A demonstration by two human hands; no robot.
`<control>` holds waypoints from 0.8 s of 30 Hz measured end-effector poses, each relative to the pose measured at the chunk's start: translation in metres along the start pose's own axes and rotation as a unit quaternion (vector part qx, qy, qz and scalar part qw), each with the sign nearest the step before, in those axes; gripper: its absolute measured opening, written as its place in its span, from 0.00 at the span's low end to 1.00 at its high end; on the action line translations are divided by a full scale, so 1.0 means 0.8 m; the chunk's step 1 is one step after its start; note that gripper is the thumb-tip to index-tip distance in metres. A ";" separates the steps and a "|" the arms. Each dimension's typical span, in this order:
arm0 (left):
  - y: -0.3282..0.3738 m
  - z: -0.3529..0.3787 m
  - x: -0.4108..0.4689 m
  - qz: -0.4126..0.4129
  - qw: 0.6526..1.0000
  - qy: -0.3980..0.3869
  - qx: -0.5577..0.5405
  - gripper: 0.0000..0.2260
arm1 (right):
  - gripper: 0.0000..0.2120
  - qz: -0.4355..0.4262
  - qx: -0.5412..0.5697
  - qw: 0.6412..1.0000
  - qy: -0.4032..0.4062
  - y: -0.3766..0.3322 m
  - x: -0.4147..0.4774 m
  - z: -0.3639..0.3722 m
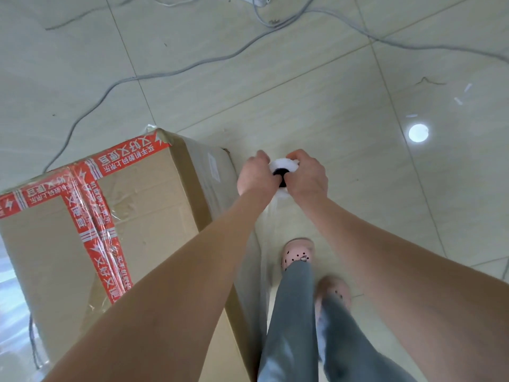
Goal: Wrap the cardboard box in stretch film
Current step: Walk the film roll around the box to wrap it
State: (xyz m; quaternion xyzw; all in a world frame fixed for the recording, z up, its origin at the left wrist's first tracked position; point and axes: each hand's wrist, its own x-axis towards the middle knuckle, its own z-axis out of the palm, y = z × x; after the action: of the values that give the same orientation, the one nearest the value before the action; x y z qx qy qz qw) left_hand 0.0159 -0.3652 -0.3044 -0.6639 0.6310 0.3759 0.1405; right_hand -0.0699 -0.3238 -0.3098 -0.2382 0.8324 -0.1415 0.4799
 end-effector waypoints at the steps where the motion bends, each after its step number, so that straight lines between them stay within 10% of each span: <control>1: 0.006 -0.002 0.004 0.052 0.997 -0.002 0.054 0.15 | 0.15 -0.005 -0.008 1.000 -0.002 0.000 0.002 -0.001; 7: 0.036 -0.010 0.021 0.190 0.943 -0.013 0.273 0.11 | 0.09 -0.026 -0.043 0.999 -0.008 0.000 0.010 -0.011; 24: -0.011 -0.068 0.064 -0.107 0.992 0.065 0.013 0.14 | 0.18 0.043 0.089 0.992 -0.077 -0.078 0.045 0.011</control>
State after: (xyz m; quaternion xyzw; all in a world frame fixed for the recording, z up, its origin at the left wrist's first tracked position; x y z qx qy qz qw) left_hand 0.0376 -0.4367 -0.3047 -0.7486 0.5690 0.3067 0.1474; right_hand -0.0615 -0.3957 -0.3119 -0.1686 0.7867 -0.1756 0.5673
